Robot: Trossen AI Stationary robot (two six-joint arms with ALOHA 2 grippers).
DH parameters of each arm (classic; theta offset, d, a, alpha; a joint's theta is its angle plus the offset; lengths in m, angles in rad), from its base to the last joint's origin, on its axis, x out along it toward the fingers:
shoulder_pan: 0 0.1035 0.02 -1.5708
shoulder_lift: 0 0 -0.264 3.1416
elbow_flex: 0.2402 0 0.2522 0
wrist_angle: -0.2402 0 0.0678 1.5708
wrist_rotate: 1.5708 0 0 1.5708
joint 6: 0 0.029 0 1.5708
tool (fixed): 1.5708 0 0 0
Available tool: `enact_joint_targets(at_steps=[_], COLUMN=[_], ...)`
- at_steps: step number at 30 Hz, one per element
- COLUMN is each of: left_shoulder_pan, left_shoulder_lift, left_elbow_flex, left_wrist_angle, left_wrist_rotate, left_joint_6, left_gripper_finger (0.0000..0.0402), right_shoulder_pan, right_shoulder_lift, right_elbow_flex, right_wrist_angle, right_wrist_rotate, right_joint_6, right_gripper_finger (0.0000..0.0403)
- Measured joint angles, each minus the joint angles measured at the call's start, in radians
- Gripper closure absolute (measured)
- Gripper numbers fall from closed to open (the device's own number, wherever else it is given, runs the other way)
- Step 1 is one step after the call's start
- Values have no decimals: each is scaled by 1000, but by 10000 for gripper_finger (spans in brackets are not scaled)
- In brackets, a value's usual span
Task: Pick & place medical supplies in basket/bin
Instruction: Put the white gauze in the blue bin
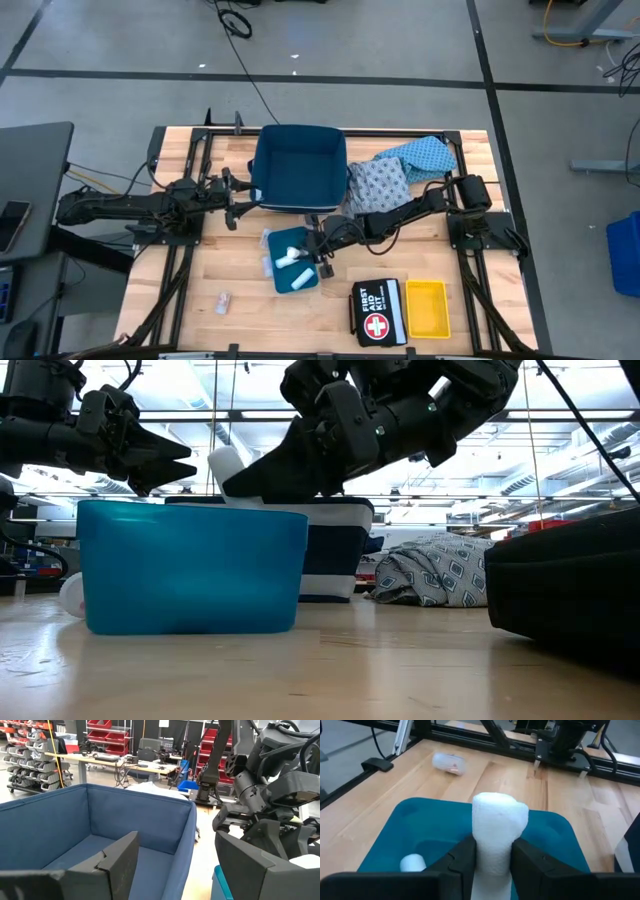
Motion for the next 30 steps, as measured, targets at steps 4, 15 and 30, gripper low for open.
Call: enact_joint_targets(at_steps=[4, 15, 30], left_shoulder_pan=[0, 0, 0], left_shoulder_lift=[0, 0, 0], left_elbow_flex=[0, 0, 0], left_wrist_angle=[0, 0, 0], left_wrist_rotate=[0, 0, 0], left_joint_6=[0, 0, 0], left_gripper_finger=[149, 149, 149], right_shoulder_pan=[0, 2, 1], right_shoulder_lift=[0, 0, -1], right_elbow_flex=[0, 0, 0], right_wrist_angle=[8, 22, 7], right_wrist_rotate=[-1, -43, 8], right_joint_6=[-5, -2, 13], right_gripper_finger=[288, 265, 195])
